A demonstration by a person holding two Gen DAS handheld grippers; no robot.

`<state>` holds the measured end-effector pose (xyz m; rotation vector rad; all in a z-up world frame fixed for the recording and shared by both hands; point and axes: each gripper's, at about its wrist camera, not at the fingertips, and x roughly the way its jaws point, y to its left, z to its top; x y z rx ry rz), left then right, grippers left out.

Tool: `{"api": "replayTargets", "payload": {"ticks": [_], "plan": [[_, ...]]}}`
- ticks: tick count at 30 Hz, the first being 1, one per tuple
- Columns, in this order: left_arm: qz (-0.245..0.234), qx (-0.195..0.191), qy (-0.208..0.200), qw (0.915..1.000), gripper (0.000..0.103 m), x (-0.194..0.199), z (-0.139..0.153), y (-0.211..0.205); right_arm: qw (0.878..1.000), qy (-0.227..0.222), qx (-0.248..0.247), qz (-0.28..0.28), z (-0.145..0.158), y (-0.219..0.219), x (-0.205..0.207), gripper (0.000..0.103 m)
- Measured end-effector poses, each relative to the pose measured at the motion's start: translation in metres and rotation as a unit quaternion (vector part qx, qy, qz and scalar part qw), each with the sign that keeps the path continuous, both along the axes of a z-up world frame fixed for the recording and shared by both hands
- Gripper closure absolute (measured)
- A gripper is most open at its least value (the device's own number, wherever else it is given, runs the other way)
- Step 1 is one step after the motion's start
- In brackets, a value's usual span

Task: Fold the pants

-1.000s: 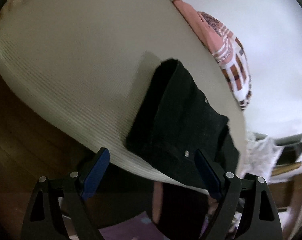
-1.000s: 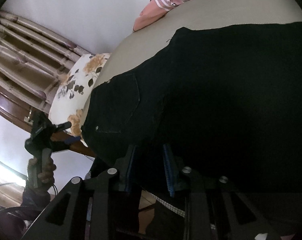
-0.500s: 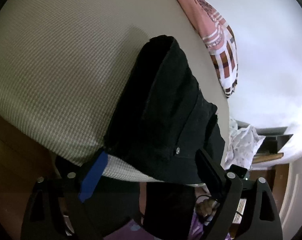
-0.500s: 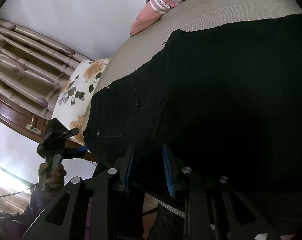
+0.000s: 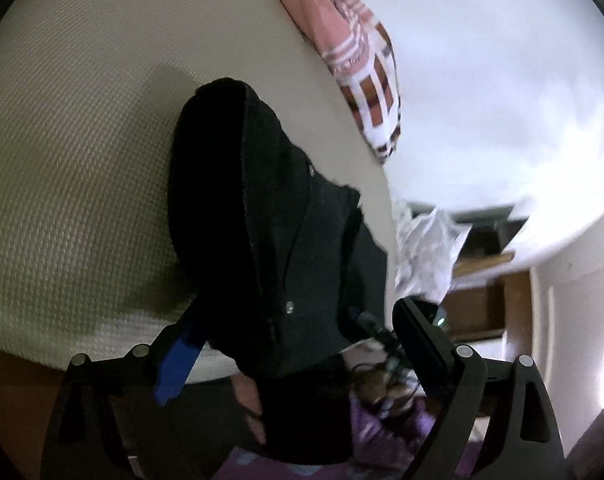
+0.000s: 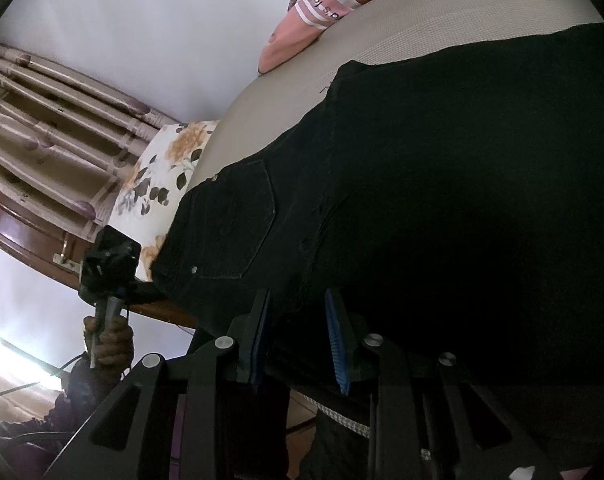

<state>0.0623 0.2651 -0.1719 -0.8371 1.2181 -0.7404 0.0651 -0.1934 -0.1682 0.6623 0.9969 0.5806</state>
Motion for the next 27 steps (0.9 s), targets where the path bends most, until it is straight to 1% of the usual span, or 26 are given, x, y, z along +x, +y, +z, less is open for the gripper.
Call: {"api": "replayTargets", "payload": {"ticks": [1, 2, 3, 4, 5, 7, 9, 11, 15, 19, 21, 23, 24, 25, 26, 27], "plan": [[-0.004, 0.01, 0.001, 0.9999, 0.013, 0.001, -0.001, -0.001, 1.0, 0.001, 0.002, -0.002, 0.0, 0.0, 0.0, 0.078], [-0.011, 0.032, 0.001, 0.9994, 0.013, 0.002, -0.004, -0.004, 1.0, 0.001, 0.003, -0.003, -0.001, -0.001, 0.0, 0.078], [-0.019, 0.067, 0.006, 0.9975, 0.014, 0.004, -0.008, -0.009, 1.0, 0.002, 0.004, -0.004, -0.001, -0.001, 0.0, 0.078], [-0.021, 0.069, -0.006, 0.9974, 0.011, 0.004, -0.006, -0.01, 1.0, 0.002, 0.004, -0.005, -0.001, -0.001, 0.0, 0.078], [-0.022, 0.07, -0.007, 0.9973, 0.011, 0.005, -0.005, -0.011, 1.0, 0.002, 0.004, -0.006, -0.001, -0.001, -0.001, 0.078], [-0.022, 0.056, 0.002, 0.9982, 0.01, 0.005, -0.006, -0.01, 1.0, 0.002, 0.004, -0.007, -0.001, -0.001, -0.001, 0.078], [-0.009, 0.028, 0.016, 0.9994, 0.01, 0.005, -0.01, -0.003, 1.0, 0.002, 0.004, -0.007, -0.001, -0.001, -0.001, 0.078], [0.002, 0.014, 0.024, 0.9996, 0.01, 0.005, -0.013, 0.0, 1.0, 0.002, 0.004, -0.008, -0.001, 0.0, -0.001, 0.078], [0.011, 0.032, 0.022, 0.9992, 0.01, 0.001, -0.01, -0.003, 1.0, 0.002, 0.004, -0.009, -0.001, -0.001, -0.001, 0.078], [0.019, 0.021, 0.032, 0.9991, 0.01, 0.004, -0.013, -0.001, 1.0, 0.003, 0.005, -0.009, -0.001, -0.001, 0.0, 0.078], [0.017, 0.034, 0.027, 0.9989, 0.012, 0.002, -0.012, -0.002, 1.0, 0.003, 0.005, -0.01, 0.0, -0.001, 0.0, 0.078], [0.02, 0.059, 0.015, 0.998, 0.015, 0.002, -0.008, -0.009, 1.0, 0.003, 0.005, -0.009, 0.0, -0.002, 0.0, 0.078], [0.024, 0.077, 0.008, 0.9967, 0.025, 0.0, -0.007, -0.011, 1.0, 0.003, 0.005, -0.009, 0.0, -0.002, 0.0, 0.078], [0.028, 0.097, 0.003, 0.9949, 0.04, -0.001, -0.007, -0.012, 1.0, 0.003, 0.005, -0.009, -0.001, -0.002, 0.0, 0.078], [0.035, 0.115, 0.003, 0.9928, 0.053, -0.002, -0.008, -0.011, 1.0, 0.003, 0.005, -0.01, -0.001, -0.002, 0.0, 0.078], [0.043, 0.118, 0.012, 0.992, 0.071, -0.003, -0.013, -0.007, 1.0, 0.003, 0.005, -0.01, -0.001, -0.003, 0.001, 0.078]]}}
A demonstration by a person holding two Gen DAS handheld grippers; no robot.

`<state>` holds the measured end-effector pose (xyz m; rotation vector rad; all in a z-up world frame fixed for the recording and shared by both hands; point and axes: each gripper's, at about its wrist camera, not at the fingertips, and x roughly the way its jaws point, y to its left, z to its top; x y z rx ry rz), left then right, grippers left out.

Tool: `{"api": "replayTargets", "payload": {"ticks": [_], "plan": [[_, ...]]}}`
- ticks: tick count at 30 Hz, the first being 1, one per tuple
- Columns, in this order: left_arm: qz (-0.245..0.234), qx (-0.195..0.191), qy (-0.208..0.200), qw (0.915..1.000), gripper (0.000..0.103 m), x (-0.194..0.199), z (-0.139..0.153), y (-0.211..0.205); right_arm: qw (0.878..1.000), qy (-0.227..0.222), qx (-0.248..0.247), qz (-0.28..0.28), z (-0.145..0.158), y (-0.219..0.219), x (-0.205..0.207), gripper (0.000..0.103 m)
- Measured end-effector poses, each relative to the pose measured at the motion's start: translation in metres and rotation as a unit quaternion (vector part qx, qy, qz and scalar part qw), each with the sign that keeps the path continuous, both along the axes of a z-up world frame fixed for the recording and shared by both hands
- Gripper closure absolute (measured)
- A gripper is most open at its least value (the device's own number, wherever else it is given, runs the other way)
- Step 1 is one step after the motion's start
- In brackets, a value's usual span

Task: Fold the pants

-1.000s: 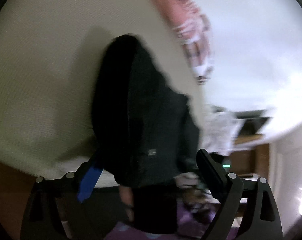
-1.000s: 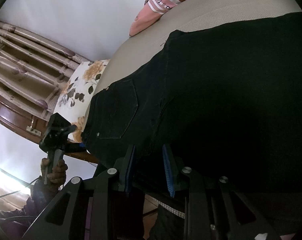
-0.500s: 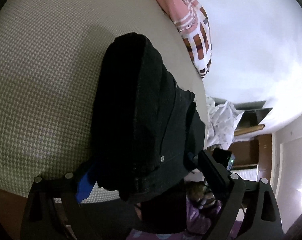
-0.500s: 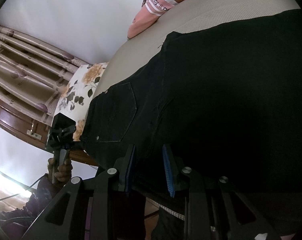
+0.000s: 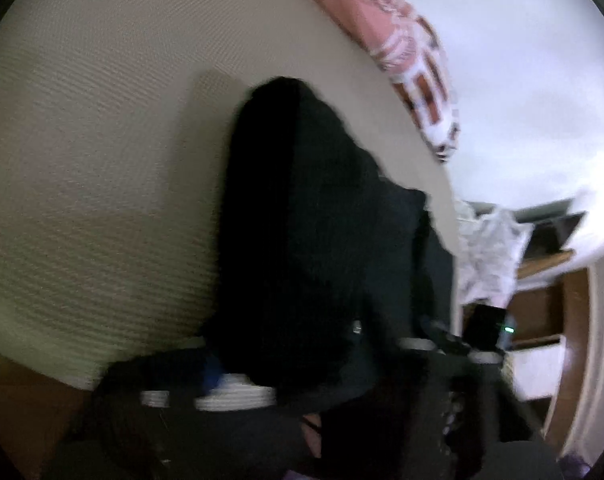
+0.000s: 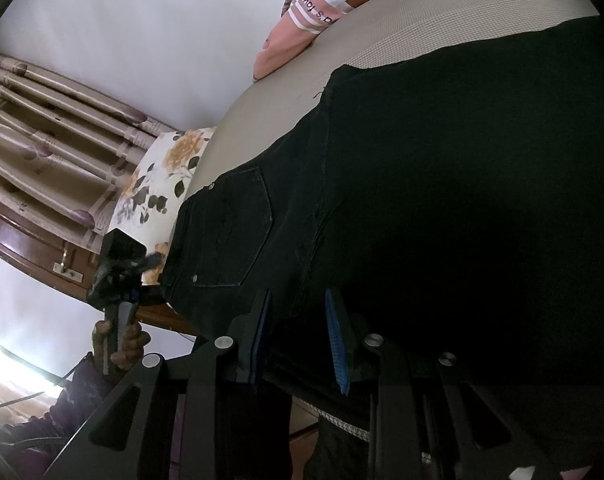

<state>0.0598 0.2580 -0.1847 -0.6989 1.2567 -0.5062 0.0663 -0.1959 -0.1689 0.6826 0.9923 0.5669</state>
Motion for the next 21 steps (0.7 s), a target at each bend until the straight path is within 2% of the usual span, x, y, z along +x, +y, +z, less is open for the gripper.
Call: {"api": "replayTargets", "payload": {"ticks": [2, 5, 8, 12, 17, 21], "plan": [[0.016, -0.015, 0.001, 0.9998, 0.073, -0.003, -0.005, 0.006, 1.0, 0.0, 0.0, -0.001, 0.0, -0.001, 0.001, 0.078], [0.0, 0.03, -0.038, 0.9988, 0.075, -0.009, 0.009, -0.007, 1.0, 0.0, 0.001, -0.001, 0.0, -0.001, 0.001, 0.078], [-0.005, 0.05, -0.06, 0.9969, 0.076, -0.009, 0.019, -0.015, 1.0, 0.001, 0.002, -0.003, 0.0, -0.002, 0.003, 0.078], [-0.011, 0.064, -0.084, 0.9944, 0.076, -0.014, 0.031, -0.023, 1.0, 0.001, 0.003, -0.004, 0.0, -0.002, 0.004, 0.078], [-0.011, 0.097, -0.126, 0.9872, 0.076, -0.024, 0.055, -0.037, 1.0, 0.001, 0.003, -0.005, 0.0, -0.002, 0.004, 0.078], [-0.012, 0.1, -0.154, 0.9828, 0.076, -0.032, 0.074, -0.048, 1.0, 0.001, 0.003, -0.005, 0.0, -0.001, 0.004, 0.079]]}}
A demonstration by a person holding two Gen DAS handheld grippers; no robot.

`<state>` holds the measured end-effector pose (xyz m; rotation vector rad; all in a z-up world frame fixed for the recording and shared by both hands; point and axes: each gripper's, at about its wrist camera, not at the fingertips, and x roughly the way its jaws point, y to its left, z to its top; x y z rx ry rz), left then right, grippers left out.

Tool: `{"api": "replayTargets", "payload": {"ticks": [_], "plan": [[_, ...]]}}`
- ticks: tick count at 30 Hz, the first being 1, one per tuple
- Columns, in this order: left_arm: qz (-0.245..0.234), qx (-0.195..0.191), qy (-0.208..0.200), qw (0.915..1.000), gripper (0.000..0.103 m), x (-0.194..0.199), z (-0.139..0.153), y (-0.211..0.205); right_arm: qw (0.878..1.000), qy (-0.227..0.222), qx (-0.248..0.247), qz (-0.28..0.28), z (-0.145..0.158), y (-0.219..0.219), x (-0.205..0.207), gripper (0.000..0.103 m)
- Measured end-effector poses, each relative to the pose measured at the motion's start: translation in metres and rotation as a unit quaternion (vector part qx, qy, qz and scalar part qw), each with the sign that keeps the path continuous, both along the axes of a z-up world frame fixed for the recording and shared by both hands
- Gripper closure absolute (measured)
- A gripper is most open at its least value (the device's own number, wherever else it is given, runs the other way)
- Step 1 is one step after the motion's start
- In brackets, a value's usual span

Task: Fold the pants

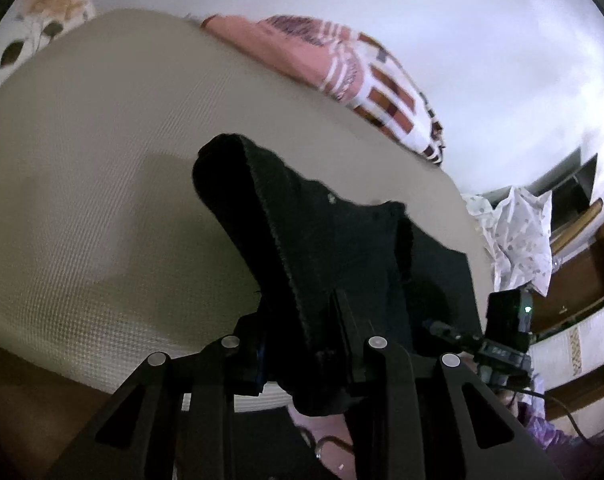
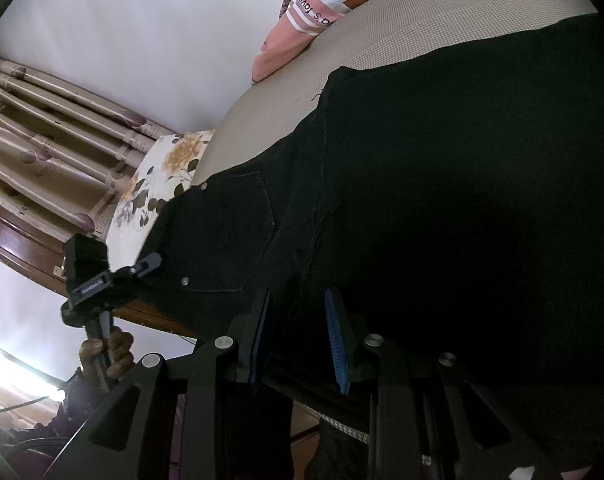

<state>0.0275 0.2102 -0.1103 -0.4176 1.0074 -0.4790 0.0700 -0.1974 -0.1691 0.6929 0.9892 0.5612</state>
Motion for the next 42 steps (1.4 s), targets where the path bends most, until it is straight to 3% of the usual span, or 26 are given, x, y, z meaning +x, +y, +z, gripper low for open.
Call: {"api": "replayTargets", "payload": {"ticks": [8, 11, 13, 18, 19, 21, 23, 25, 28, 32, 35, 39, 42], "plan": [[-0.029, -0.03, -0.045, 0.9981, 0.076, -0.013, 0.045, -0.044, 1.0, 0.005, 0.017, 0.005, 0.0, -0.002, 0.003, 0.076], [-0.059, -0.046, -0.062, 0.9953, 0.076, -0.017, 0.064, -0.074, 1.0, -0.006, 0.025, 0.005, 0.008, -0.007, 0.003, 0.059], [-0.082, -0.066, -0.072, 0.9919, 0.076, -0.016, 0.076, -0.099, 0.999, -0.025, 0.032, 0.005, 0.015, -0.015, 0.001, 0.04], [-0.151, -0.093, -0.084, 0.9806, 0.077, -0.007, 0.092, -0.172, 0.998, -0.042, 0.042, -0.009, 0.026, -0.057, -0.004, 0.037], [-0.165, -0.095, -0.084, 0.9781, 0.082, -0.004, 0.093, -0.189, 0.998, -0.048, 0.041, -0.013, 0.028, -0.07, -0.007, 0.035], [-0.201, -0.111, -0.074, 0.9705, 0.101, 0.004, 0.091, -0.224, 0.997, -0.056, 0.052, -0.02, 0.028, -0.086, -0.014, 0.032], [-0.219, -0.104, -0.081, 0.9667, 0.101, 0.007, 0.091, -0.252, 0.995, -0.058, 0.074, -0.031, 0.023, -0.1, -0.02, 0.029], [-0.235, -0.129, -0.075, 0.9605, 0.101, 0.009, 0.091, -0.266, 0.995, -0.047, 0.077, -0.04, 0.015, -0.104, -0.02, 0.03], [-0.228, -0.111, -0.079, 0.9642, 0.101, 0.011, 0.093, -0.269, 0.993, -0.059, 0.099, -0.036, 0.012, -0.102, -0.022, 0.026], [-0.188, -0.084, -0.057, 0.9768, 0.098, 0.022, 0.078, -0.244, 0.99, -0.058, 0.129, -0.017, 0.009, -0.097, -0.011, 0.021], [-0.163, -0.061, -0.022, 0.9845, 0.086, 0.022, 0.051, -0.226, 0.988, -0.056, 0.143, -0.012, 0.008, -0.099, -0.009, 0.021], [-0.146, -0.061, 0.034, 0.9868, 0.085, 0.015, 0.011, -0.211, 0.99, -0.055, 0.127, -0.001, 0.009, -0.096, -0.008, 0.022], [-0.139, -0.058, 0.05, 0.9874, 0.085, 0.006, -0.004, -0.203, 0.994, -0.048, 0.101, 0.013, 0.011, -0.091, -0.002, 0.025]]}}
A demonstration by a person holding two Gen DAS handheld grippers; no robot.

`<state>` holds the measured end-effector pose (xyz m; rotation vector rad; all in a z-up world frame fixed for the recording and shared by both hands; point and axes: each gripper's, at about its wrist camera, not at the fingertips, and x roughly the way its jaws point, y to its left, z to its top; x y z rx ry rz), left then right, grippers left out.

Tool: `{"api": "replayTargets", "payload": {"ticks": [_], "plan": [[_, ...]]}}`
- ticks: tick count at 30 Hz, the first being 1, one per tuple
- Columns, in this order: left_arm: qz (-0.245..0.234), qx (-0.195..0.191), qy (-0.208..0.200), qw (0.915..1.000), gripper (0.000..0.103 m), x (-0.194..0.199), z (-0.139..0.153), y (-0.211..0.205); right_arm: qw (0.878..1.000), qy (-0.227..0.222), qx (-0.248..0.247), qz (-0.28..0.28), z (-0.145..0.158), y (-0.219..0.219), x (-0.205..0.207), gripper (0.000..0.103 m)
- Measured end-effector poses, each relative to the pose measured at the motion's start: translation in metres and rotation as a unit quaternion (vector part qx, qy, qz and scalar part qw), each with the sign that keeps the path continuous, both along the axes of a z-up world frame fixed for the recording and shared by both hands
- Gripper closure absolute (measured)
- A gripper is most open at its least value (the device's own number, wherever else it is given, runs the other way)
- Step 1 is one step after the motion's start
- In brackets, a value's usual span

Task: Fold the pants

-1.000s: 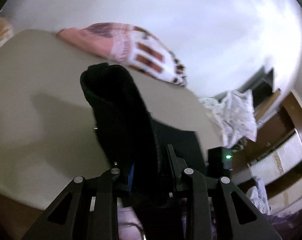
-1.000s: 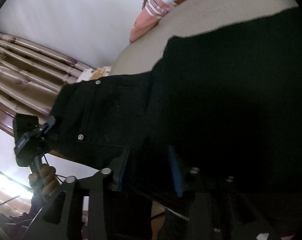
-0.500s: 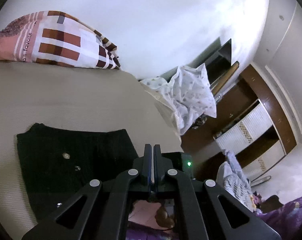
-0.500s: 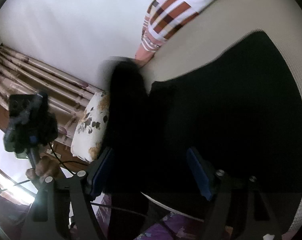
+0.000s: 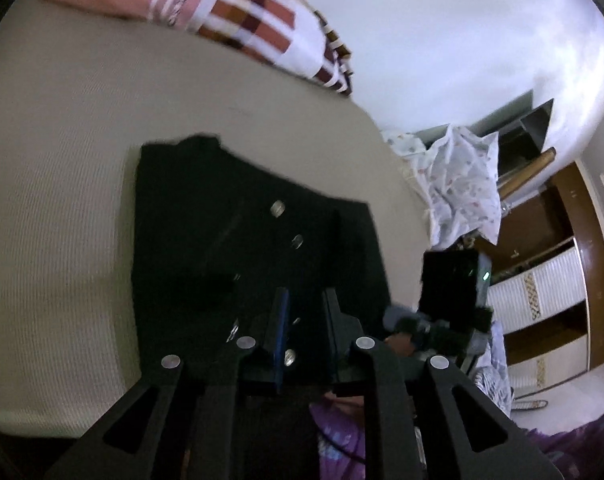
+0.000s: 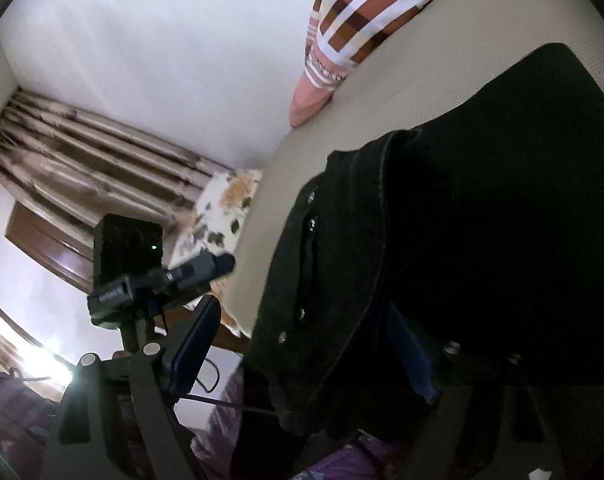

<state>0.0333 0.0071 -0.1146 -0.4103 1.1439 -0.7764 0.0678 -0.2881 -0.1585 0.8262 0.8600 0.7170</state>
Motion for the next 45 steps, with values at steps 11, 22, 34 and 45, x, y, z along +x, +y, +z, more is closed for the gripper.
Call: {"api": "replayTargets", "payload": {"ticks": [11, 22, 34, 45], "plan": [[0.03, -0.016, 0.04, 0.9986, 0.071, 0.0, -0.014, 0.017, 0.996, 0.07, 0.034, -0.043, -0.01, -0.023, 0.006, 0.09], [0.003, -0.015, 0.043, 0.999, 0.056, 0.002, -0.012, -0.013, 0.99, 0.065, 0.047, -0.116, 0.015, -0.097, -0.012, 0.091], [-0.034, 0.015, 0.054, 0.9979, 0.054, 0.006, -0.031, -0.048, 0.979, 0.054, 0.033, -0.193, 0.011, -0.162, -0.048, 0.096], [-0.016, 0.002, 0.068, 0.9975, 0.054, 0.011, -0.031, -0.044, 0.991, 0.044, -0.034, -0.124, 0.011, -0.121, -0.031, 0.035]]}}
